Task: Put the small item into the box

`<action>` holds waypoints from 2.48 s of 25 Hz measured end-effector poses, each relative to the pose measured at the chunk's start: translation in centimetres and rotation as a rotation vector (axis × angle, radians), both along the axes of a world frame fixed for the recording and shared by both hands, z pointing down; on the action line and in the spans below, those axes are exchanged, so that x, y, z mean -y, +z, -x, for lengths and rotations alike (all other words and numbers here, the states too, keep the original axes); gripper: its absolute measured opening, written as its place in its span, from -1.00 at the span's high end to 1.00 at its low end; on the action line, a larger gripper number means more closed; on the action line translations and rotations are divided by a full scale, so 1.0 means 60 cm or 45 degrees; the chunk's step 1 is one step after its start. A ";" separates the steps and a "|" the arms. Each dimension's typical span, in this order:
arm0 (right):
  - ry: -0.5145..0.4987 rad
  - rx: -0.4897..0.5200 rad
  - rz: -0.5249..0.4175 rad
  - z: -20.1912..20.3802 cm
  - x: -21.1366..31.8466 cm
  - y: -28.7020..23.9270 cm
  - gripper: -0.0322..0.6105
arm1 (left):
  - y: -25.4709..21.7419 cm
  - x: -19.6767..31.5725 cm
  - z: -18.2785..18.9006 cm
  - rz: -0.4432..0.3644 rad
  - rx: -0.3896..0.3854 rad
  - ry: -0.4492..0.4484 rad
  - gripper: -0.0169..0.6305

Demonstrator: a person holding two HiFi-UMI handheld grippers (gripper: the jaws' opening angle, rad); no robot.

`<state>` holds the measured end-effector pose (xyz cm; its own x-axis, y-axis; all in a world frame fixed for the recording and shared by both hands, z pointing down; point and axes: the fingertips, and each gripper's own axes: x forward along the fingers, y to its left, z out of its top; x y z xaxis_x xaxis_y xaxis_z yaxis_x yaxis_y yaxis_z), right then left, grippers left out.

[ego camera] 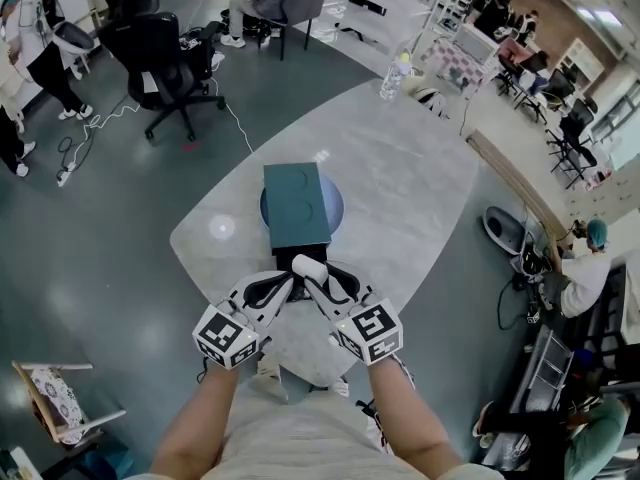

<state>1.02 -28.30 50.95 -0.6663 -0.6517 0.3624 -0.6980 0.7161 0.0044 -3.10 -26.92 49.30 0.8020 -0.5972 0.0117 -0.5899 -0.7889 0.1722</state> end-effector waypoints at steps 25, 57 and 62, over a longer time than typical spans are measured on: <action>-0.103 -0.421 0.276 0.026 0.057 0.196 0.35 | 0.054 0.055 0.036 0.039 0.000 -0.091 0.88; -0.155 -0.663 0.412 0.021 0.058 0.242 0.28 | 0.045 0.048 0.032 0.047 -0.010 -0.122 0.88; -0.105 -0.566 0.412 0.018 0.050 0.215 0.28 | 0.035 0.043 0.027 0.036 -0.005 -0.115 0.88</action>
<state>-0.05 -31.27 63.87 -0.4475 -0.4126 0.7934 -0.6206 0.7821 0.0567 -4.73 -29.51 51.40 0.7452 -0.6663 0.0266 -0.6575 -0.7275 0.1962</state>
